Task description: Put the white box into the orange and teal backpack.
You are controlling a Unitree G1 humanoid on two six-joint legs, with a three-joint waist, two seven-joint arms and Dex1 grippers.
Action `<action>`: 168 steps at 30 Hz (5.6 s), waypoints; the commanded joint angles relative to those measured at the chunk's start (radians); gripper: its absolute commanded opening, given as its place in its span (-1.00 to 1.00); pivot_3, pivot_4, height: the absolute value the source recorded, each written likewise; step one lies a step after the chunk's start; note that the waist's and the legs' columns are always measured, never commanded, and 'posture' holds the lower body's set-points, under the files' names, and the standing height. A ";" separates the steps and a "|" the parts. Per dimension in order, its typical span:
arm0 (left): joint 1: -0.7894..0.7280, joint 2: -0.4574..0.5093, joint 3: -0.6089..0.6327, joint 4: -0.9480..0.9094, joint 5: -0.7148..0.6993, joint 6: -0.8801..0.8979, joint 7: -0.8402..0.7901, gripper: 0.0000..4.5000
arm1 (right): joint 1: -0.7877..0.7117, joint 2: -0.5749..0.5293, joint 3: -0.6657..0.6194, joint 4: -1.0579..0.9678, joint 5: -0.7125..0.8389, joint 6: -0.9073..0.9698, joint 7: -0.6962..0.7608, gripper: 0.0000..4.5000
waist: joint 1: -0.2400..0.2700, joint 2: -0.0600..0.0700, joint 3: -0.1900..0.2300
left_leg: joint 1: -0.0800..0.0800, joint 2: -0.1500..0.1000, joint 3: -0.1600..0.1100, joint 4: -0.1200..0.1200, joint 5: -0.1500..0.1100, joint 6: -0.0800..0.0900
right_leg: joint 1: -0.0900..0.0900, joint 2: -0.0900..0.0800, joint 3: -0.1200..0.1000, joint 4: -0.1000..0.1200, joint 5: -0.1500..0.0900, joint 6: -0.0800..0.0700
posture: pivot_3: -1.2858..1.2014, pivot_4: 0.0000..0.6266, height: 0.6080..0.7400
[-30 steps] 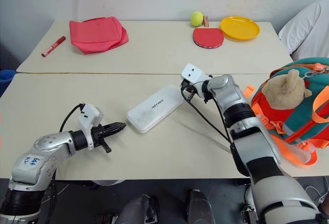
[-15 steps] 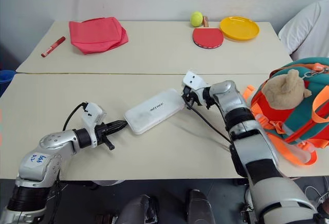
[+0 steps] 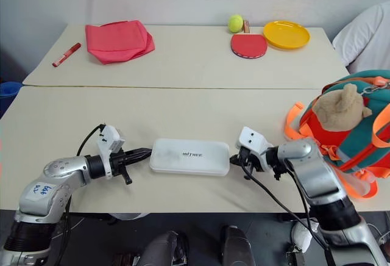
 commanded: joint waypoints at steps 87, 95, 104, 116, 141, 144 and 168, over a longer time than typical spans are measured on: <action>-0.342 0.047 -0.221 0.243 -0.207 -0.046 -0.559 -0.43 | 0.716 -0.039 -0.950 0.080 0.528 -0.483 -0.243 0.99 | 0.023 -0.003 -0.005 | 0.004 0.000 0.003 -0.003 0.000 0.008 | 0.002 0.000 0.004 -0.005 0.000 -0.001 | 0.03 -0.52 1.00; -0.377 0.018 -0.038 0.169 -0.350 0.081 -0.435 -0.43 | 0.390 -0.051 -0.717 0.138 0.525 -0.446 -0.293 0.45 | 0.024 -0.003 -0.003 | 0.002 0.000 0.001 0.002 0.002 0.008 | 0.002 0.001 0.001 -0.001 -0.001 -0.001 | 0.03 -0.52 1.00; -0.364 0.130 0.061 0.205 -0.360 0.128 -0.479 -0.43 | 0.215 -0.045 -0.437 0.029 0.540 -0.373 -0.253 -0.83 | 0.016 -0.004 -0.003 | 0.003 0.000 0.002 0.001 0.003 0.007 | 0.002 0.002 0.002 0.000 0.000 0.000 | 0.03 -0.52 1.00; -0.443 0.109 0.266 0.340 -0.443 0.212 -0.309 -0.43 | -0.014 -0.020 -0.221 -0.305 1.035 0.008 -0.327 -0.98 | 0.019 -0.006 -0.001 | -0.001 0.001 0.000 0.001 0.002 0.006 | 0.000 0.002 0.001 0.001 0.000 -0.001 | 0.03 -0.52 1.00; -0.672 0.095 -0.126 0.317 -0.222 0.076 -0.496 -0.43 | 0.299 -0.435 -0.567 -0.175 1.150 0.152 -0.139 -0.98 | 0.050 -0.012 0.000 | -0.002 -0.003 0.001 0.002 0.001 0.011 | 0.003 0.001 0.000 -0.009 0.003 0.005 | 0.03 -0.52 1.00; -0.720 0.099 -0.139 0.354 -0.200 0.079 -0.521 -0.43 | 0.323 -0.433 -0.603 -0.178 1.148 0.159 -0.145 -0.98 | 0.050 -0.012 0.000 | -0.002 -0.002 0.002 0.002 0.001 0.011 | 0.003 0.001 0.000 -0.009 0.003 0.006 | 0.03 -0.52 1.00; -1.057 -0.454 -0.459 0.730 0.264 -0.233 -0.380 -0.28 | 0.288 -0.338 -0.530 -0.232 1.164 0.134 -0.249 -0.99 | 0.071 -0.013 0.000 | -0.016 -0.004 -0.004 0.020 -0.005 0.022 | 0.001 0.001 -0.005 -0.009 0.007 0.011 | 0.03 -0.52 1.00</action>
